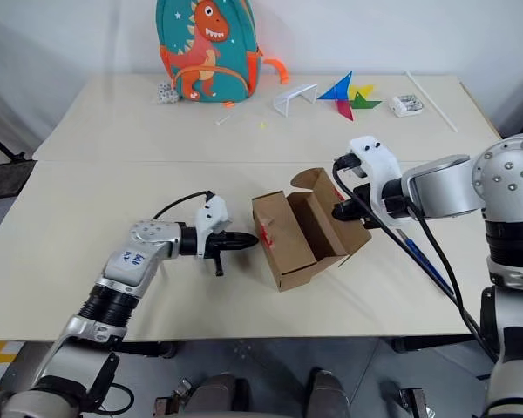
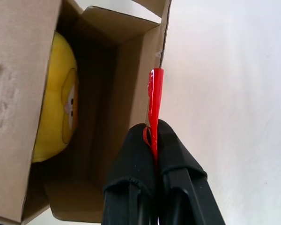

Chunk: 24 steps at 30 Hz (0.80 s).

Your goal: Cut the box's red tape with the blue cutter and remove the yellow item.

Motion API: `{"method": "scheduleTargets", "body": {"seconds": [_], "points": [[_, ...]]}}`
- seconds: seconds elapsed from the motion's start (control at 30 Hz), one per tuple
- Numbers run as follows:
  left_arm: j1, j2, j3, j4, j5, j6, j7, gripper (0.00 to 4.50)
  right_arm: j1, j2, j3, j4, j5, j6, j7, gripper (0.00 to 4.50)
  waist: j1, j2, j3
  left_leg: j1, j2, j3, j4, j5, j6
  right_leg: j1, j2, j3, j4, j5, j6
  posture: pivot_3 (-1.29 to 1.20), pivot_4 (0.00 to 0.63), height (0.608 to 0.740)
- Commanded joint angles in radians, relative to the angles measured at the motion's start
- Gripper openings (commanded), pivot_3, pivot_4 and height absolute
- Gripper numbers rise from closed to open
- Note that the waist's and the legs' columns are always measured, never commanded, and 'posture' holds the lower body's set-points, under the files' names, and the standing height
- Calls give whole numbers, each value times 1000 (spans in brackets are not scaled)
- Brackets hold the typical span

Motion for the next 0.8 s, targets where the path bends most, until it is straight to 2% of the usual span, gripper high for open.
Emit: {"method": "scheduleTargets", "body": {"seconds": [0.03, 0.2, 0.33, 0.63, 0.8], "points": [[-67, 45, 89, -104, -125, 78, -74, 0, -25, 5, -24, -23, -14, 5, 3, 72, 0, 0, 0, -1, 0, 0, 1, 0, 0, 0, 0, 0, 0, 0, 0, 0, 150, 740], [-166, 140, 163, -248, -317, 308, -161, 0, -19, 7, -29, -28, -35, 5, 5, 72, -1, 0, 0, -2, 0, -1, 0, 0, 0, -1, 0, -1, 0, 0, 0, 0, 150, 740], [-188, 107, 129, -309, -359, 355, -131, 0, -19, 16, -33, -27, -53, 5, 9, 72, 1, 0, 0, -2, 0, -2, 0, 0, 0, 0, 0, -2, 0, 0, 0, 0, 150, 740], [-134, 2, -5, -327, -306, 387, -3, 0, -16, 28, -45, -29, -82, 5, 9, 72, 0, 0, 0, -2, 0, -2, 0, 0, -1, 0, 0, -2, 0, 0, 0, 0, 150, 740], [-104, -14, -51, -301, -251, 357, 52, 0, -11, 13, -48, -30, -88, 5, 14, 72, 0, 0, 0, -2, 0, -1, 0, 0, -1, 0, 0, -2, 0, 0, 0, 0, 150, 740]]}}
